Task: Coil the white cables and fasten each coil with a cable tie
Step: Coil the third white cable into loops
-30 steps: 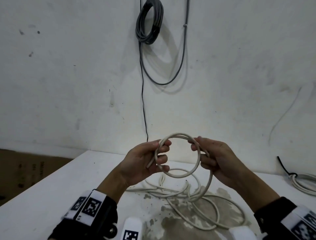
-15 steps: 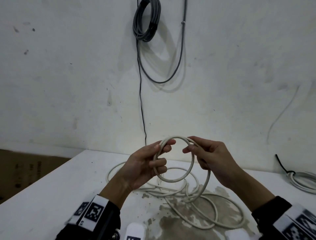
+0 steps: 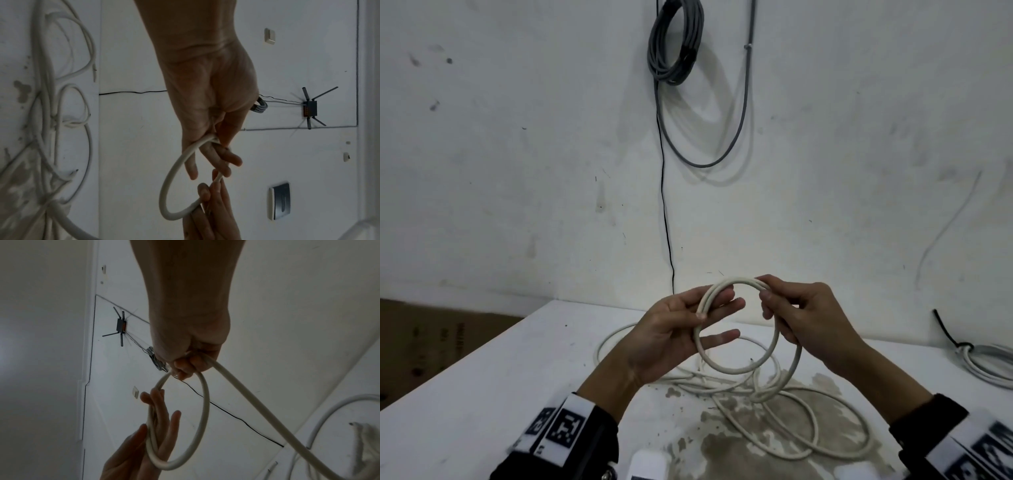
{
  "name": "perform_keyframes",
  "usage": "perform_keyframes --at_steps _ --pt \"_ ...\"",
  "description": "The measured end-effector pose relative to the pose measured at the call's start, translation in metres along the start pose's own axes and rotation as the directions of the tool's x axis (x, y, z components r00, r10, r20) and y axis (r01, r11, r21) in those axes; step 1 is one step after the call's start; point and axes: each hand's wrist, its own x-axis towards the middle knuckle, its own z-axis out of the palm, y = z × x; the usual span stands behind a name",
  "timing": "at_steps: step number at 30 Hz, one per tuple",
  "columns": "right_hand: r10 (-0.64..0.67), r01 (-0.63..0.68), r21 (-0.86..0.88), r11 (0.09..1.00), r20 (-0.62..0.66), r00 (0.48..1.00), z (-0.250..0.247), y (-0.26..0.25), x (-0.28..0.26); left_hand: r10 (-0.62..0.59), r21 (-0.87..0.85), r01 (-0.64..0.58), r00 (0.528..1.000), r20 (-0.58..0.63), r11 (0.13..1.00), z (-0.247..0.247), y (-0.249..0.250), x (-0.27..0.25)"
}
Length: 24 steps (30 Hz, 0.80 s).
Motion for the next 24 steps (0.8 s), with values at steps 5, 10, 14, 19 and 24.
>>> perform_keyframes --at_steps 5,10,14,19,24 --pt "-0.014 0.016 -0.059 0.998 0.026 1.0 -0.001 -0.003 0.001 -0.072 0.337 0.095 0.994 -0.081 0.937 0.005 0.003 -0.002" --pt "0.007 -0.006 -0.052 0.999 0.017 1.0 0.006 -0.003 0.002 0.016 0.114 0.007 0.978 -0.207 0.993 0.016 0.002 0.001" --pt "0.036 -0.036 0.04 0.999 -0.004 0.999 0.015 0.001 0.0 0.125 -0.085 -0.161 0.936 -0.33 0.983 0.012 0.001 0.007" --pt "0.139 -0.146 0.018 0.989 0.221 0.965 0.016 0.018 -0.013 0.212 -0.211 -0.316 0.891 -0.401 0.925 0.009 0.014 0.004" --pt "0.218 -0.123 -0.342 0.932 0.255 0.942 0.021 0.052 -0.02 0.314 -0.145 -0.411 0.842 -0.439 0.9 0.007 0.028 0.004"
